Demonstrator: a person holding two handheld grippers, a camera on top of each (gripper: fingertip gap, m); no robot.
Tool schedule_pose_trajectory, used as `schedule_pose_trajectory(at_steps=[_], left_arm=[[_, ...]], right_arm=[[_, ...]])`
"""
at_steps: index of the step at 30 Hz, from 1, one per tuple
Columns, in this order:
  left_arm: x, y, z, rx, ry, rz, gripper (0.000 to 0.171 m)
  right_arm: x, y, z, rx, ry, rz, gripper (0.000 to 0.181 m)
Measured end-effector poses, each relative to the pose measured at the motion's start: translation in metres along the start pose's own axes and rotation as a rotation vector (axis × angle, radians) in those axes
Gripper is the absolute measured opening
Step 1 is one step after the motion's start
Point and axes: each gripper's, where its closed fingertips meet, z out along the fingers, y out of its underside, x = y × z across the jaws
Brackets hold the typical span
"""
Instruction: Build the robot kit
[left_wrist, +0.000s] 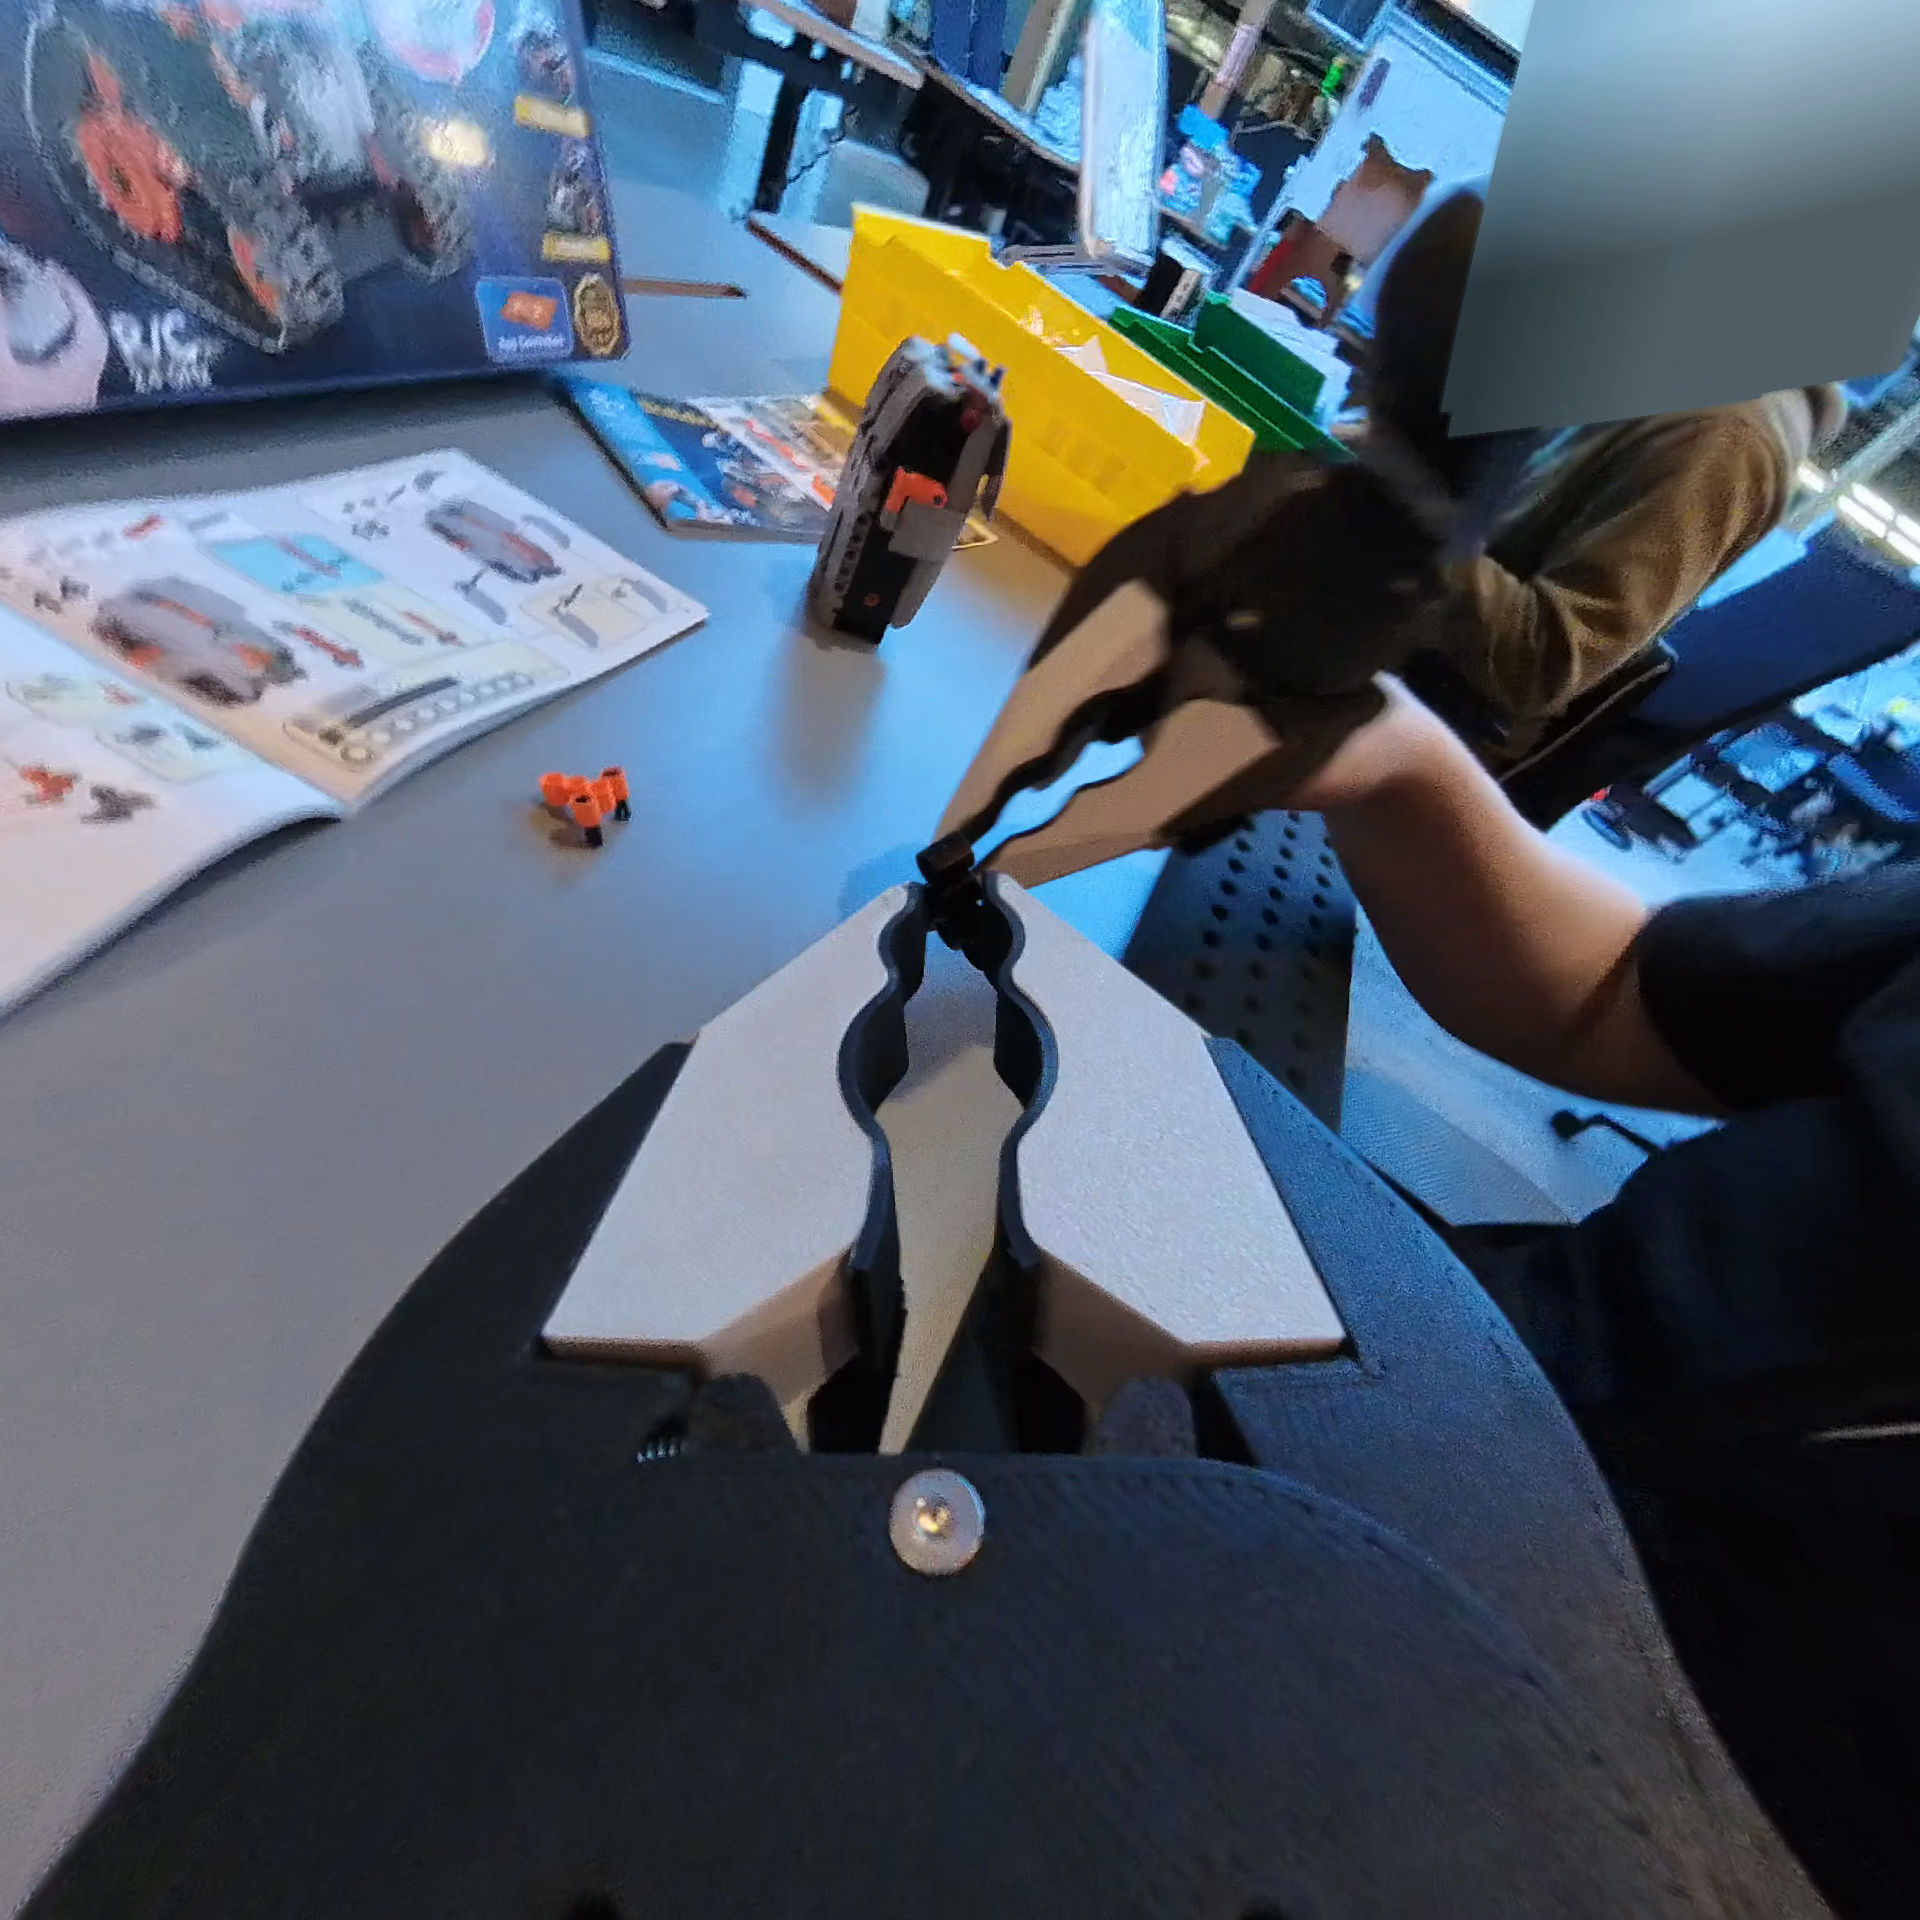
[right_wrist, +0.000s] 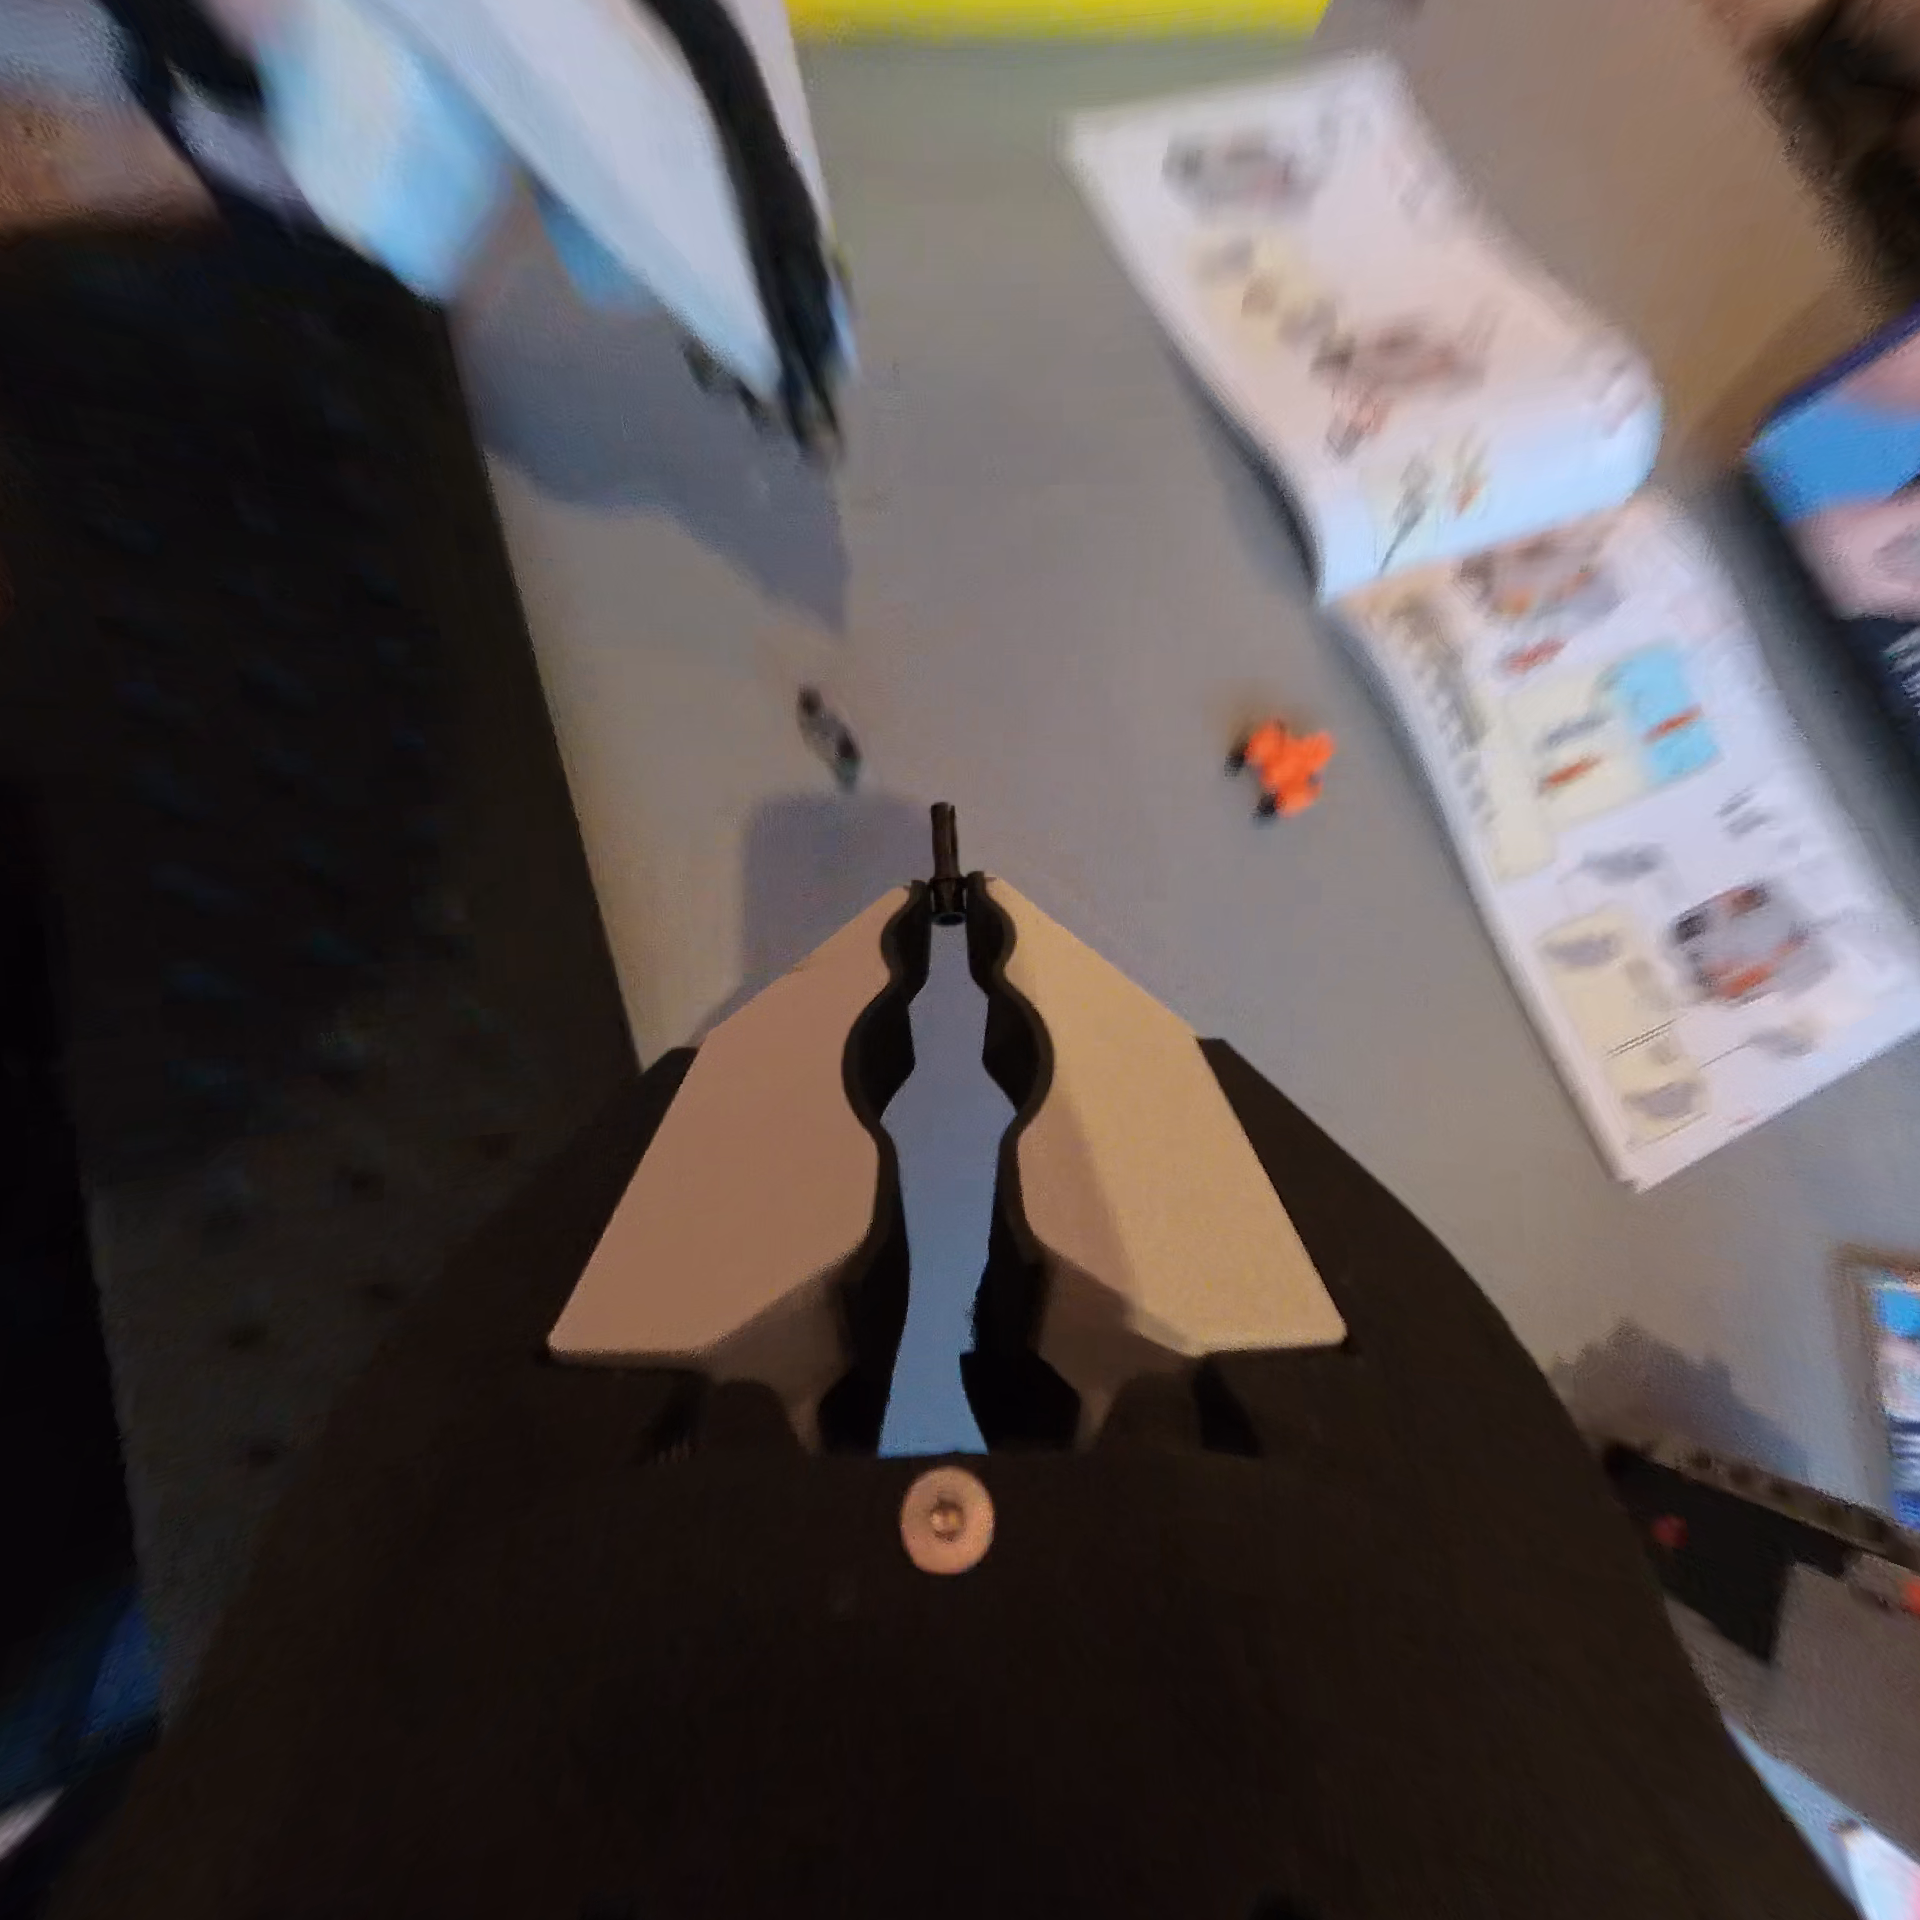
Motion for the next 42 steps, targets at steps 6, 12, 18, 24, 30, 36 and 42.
schedule_pose_trajectory(at_steps=[6, 12, 18, 24, 30, 36, 42], left_arm=[[0.002, -0.014, -0.009, 0.039, -0.008, 0.006, 0.006], [0.006, -0.017, -0.008, 0.073, 0.014, -0.055, 0.006], [0.021, -0.037, -0.005, 0.233, 0.039, -0.099, 0.006], [0.032, -0.046, -0.004, 0.315, 0.064, -0.094, 0.006], [0.037, -0.043, -0.001, 0.322, 0.041, -0.070, 0.006], [0.035, -0.042, 0.001, 0.340, 0.003, -0.066, 0.006], [0.037, -0.043, 0.000, 0.349, -0.016, -0.032, 0.006]], right_arm=[[0.006, 0.035, 0.027, -0.078, -0.098, -0.012, 0.005], [0.014, 0.030, 0.024, -0.044, -0.062, -0.020, 0.027], [-0.014, -0.088, -0.035, 0.549, 0.058, 0.098, 0.040], [-0.017, -0.106, -0.042, 0.692, 0.059, 0.253, 0.034], [-0.021, -0.111, -0.049, 0.783, -0.084, 0.359, 0.024], [-0.018, -0.106, -0.046, 0.742, -0.042, 0.369, 0.024], [-0.020, -0.105, -0.045, 0.720, -0.073, 0.387, 0.022]])
